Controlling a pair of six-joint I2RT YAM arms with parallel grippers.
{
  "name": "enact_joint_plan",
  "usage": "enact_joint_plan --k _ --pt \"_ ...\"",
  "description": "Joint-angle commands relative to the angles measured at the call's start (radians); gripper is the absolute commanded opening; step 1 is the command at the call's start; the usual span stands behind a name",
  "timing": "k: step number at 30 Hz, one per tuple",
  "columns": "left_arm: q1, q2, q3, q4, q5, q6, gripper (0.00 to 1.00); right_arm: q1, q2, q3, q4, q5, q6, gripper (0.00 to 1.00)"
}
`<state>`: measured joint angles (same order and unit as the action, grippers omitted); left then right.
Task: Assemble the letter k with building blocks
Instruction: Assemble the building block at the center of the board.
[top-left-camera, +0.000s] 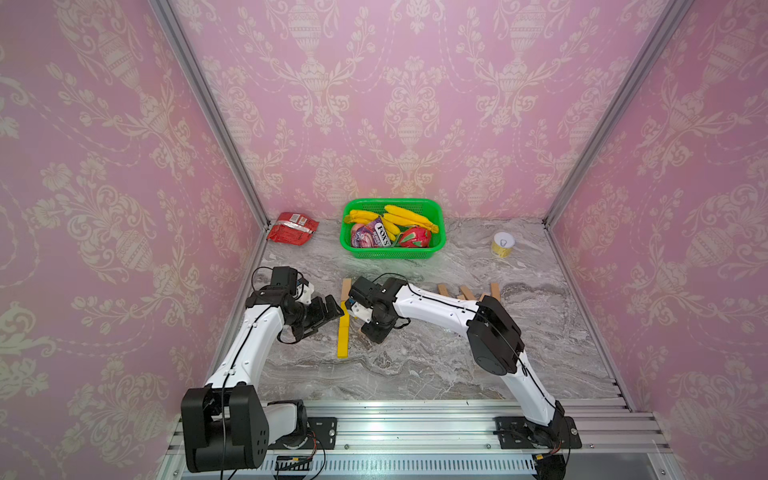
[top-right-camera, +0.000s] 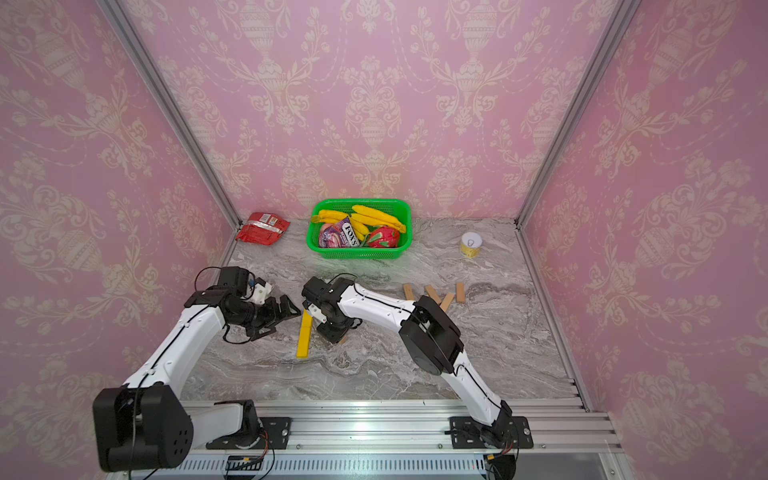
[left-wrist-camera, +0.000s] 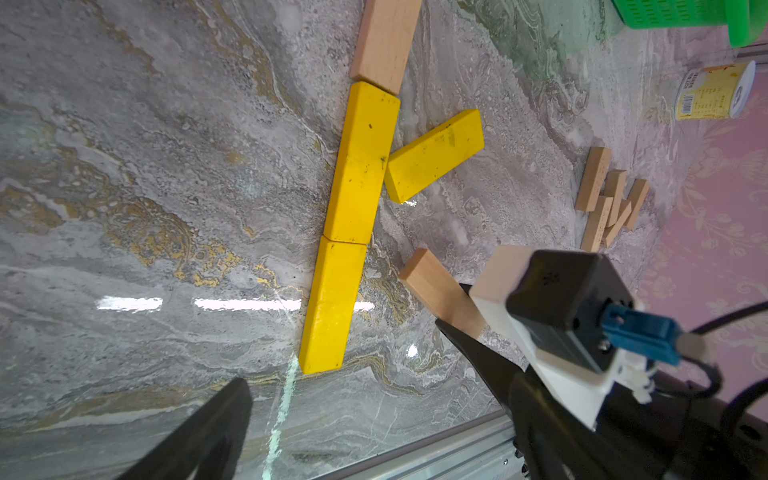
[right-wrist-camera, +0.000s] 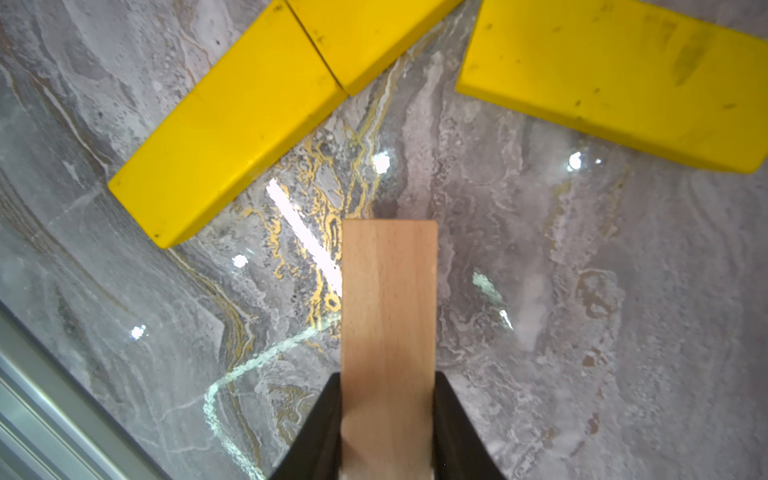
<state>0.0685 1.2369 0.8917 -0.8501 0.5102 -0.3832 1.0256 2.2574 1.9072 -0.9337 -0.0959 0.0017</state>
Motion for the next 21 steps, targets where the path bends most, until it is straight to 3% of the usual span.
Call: enact_joint_plan --k 1,6,21 --pt "0.007 -0.009 -0.021 -0.02 0.036 0.014 0.99 -0.008 0.029 0.052 -0.05 0.008 0.014 0.25" --pt "0.007 -0.027 -0.032 -0.006 0.098 0.014 0.99 -0.009 0.053 0.082 -0.074 0.012 0.013 0.25" --pt "0.007 -0.012 -0.039 0.017 0.116 0.013 0.99 -0.013 0.127 0.191 -0.139 0.013 0.006 0.25"
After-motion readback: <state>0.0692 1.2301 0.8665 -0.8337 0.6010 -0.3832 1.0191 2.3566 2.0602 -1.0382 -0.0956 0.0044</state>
